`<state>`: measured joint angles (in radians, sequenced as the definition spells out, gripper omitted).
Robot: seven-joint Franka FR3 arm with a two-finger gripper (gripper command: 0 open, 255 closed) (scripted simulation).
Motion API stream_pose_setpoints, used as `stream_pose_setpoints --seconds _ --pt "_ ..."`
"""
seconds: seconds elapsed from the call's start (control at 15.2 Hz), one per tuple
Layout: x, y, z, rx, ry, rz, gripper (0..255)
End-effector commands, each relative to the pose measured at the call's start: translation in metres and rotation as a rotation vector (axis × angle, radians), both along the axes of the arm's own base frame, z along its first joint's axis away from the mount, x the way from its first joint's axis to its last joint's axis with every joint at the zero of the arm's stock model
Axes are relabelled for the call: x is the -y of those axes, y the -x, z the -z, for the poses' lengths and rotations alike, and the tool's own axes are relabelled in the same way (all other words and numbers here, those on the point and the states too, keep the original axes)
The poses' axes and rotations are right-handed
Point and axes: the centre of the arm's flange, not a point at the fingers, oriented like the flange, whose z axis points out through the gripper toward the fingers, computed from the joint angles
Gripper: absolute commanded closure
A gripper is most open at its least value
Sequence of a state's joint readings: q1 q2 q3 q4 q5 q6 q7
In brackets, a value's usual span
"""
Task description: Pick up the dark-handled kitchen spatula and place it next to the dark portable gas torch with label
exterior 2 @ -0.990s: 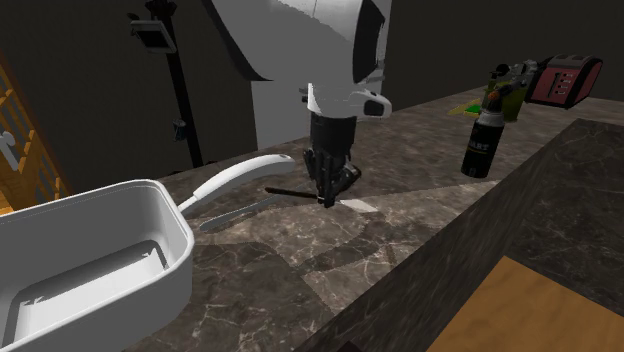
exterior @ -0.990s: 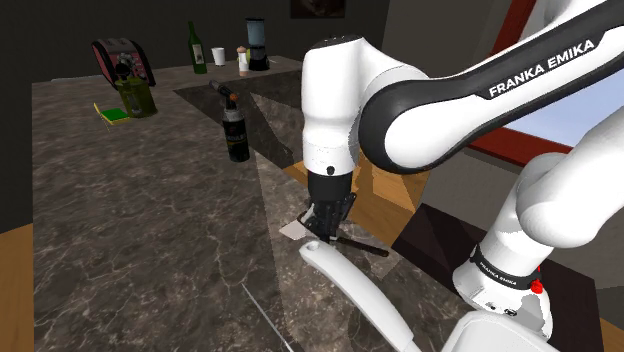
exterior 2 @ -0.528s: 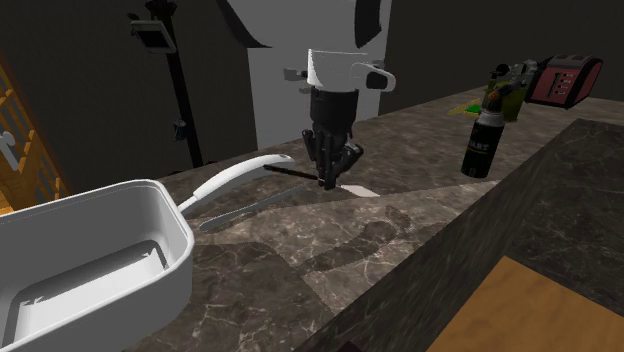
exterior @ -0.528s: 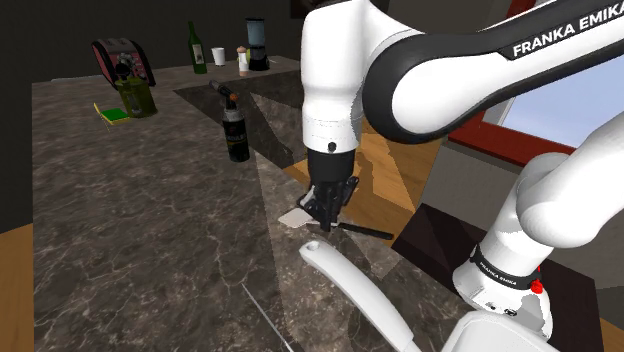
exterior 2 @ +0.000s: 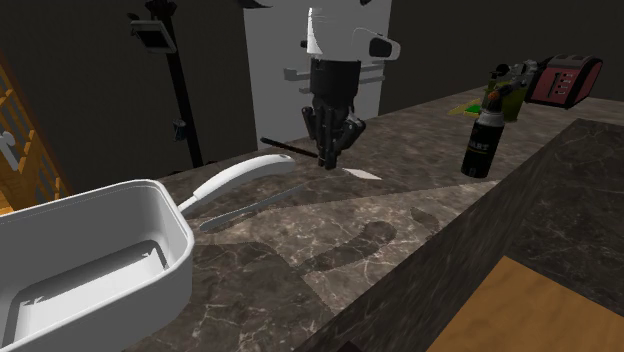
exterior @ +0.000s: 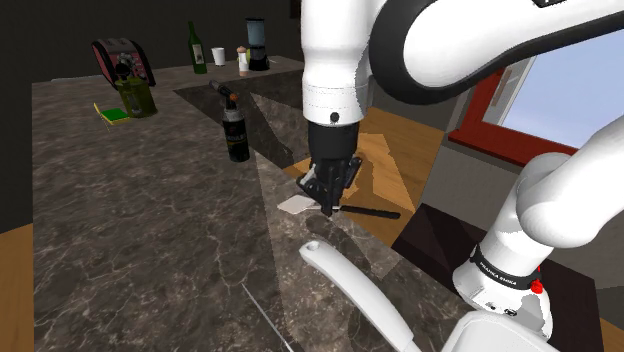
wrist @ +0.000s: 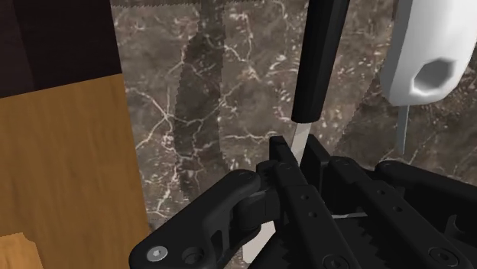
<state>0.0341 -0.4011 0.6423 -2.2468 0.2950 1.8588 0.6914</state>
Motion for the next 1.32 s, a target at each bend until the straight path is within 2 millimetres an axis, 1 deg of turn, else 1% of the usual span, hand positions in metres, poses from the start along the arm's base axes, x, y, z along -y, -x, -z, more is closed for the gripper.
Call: stream_pose_setpoints --seconds 0.0,1.25 --pt "0.001 0.0 -0.011 0.0 0.0 0.0 255" --pt "0.001 0.0 -0.111 0.0 0.0 0.0 255"
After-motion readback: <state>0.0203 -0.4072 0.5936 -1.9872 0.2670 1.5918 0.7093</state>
